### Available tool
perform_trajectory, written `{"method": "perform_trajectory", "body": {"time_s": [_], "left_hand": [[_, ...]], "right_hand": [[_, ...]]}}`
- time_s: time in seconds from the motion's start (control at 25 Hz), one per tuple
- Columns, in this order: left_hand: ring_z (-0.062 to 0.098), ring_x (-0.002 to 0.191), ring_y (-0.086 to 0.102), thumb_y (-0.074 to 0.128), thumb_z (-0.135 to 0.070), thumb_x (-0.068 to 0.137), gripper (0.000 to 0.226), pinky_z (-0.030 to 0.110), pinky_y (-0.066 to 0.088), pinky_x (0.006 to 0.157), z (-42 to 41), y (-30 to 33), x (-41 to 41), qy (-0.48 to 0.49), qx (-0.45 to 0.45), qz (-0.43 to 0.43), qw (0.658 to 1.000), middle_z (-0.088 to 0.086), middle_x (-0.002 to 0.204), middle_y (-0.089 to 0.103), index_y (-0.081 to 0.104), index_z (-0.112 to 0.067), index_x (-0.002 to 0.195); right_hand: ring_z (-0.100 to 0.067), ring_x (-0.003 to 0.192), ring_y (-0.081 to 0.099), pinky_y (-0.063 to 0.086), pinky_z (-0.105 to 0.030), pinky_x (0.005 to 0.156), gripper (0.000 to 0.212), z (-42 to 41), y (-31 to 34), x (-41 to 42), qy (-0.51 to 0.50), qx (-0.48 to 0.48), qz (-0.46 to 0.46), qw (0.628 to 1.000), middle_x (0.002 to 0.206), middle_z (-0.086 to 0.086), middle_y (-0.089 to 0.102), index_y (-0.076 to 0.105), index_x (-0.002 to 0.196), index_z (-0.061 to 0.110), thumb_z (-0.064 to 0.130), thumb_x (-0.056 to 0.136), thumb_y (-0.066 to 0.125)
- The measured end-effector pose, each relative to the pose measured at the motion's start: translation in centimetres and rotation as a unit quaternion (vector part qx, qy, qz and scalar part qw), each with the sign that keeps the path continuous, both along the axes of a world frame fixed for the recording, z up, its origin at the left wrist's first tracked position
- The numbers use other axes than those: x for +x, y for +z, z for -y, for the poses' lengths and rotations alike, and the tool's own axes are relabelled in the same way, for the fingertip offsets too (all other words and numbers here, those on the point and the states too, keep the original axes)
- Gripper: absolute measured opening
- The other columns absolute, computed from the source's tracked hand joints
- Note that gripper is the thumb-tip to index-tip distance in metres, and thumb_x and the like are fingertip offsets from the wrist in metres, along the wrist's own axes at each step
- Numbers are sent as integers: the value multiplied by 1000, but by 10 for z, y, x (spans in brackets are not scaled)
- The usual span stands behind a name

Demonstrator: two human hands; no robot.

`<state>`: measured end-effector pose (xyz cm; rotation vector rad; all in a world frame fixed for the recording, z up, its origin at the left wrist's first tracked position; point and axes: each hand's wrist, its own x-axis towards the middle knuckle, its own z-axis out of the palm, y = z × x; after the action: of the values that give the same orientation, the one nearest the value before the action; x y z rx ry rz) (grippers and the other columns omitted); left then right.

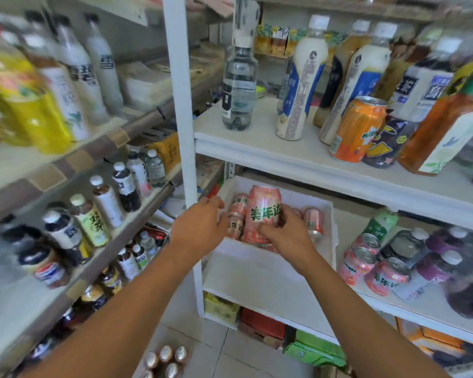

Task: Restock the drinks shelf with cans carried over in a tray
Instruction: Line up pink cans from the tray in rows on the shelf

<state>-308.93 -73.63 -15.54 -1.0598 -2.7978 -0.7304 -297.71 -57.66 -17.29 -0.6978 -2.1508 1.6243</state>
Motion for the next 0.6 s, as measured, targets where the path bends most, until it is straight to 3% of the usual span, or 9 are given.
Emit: {"method": "perform_trajectory", "body": {"time_s": [0.16, 0.36, 0.48, 0.6], "left_hand": [[26, 99, 60, 41, -37, 97, 26, 39, 52, 75, 50, 26, 27, 89, -14, -20, 996, -1, 116, 59, 54, -22, 115], [27, 94, 60, 40, -38, 97, 28, 42, 54, 73, 128, 46, 61, 188, -25, -50, 981, 2, 115, 59, 54, -22, 116], [26, 91, 60, 40, -38, 97, 28, 40, 53, 70, 180, 63, 81, 249, -17, -68, 966, 3, 113, 60, 55, -21, 113], [27, 90, 61, 42, -37, 96, 25, 42, 53, 71, 237, 76, 96, 316, -1, -85, 945, 2, 112, 62, 56, -21, 109]], "right_hand": [[-9, 96, 68, 55, -27, 81, 43, 32, 22, 1, 96, -2, -34, 995, 104, 8, 69, 57, 112, 27, 12, 77, 76], [1, 97, 65, 56, -27, 84, 56, 91, 41, -6, 210, -2, -65, 976, 110, 13, 66, 50, 122, 32, 13, 77, 77], [6, 95, 64, 55, -17, 77, 60, 140, 56, -9, 275, 1, -77, 958, 112, 12, 65, 47, 128, 31, 14, 79, 76], [0, 97, 65, 55, -19, 76, 57, 195, 70, -14, 338, 11, -89, 937, 112, 10, 64, 46, 121, 38, 14, 79, 76]]}}
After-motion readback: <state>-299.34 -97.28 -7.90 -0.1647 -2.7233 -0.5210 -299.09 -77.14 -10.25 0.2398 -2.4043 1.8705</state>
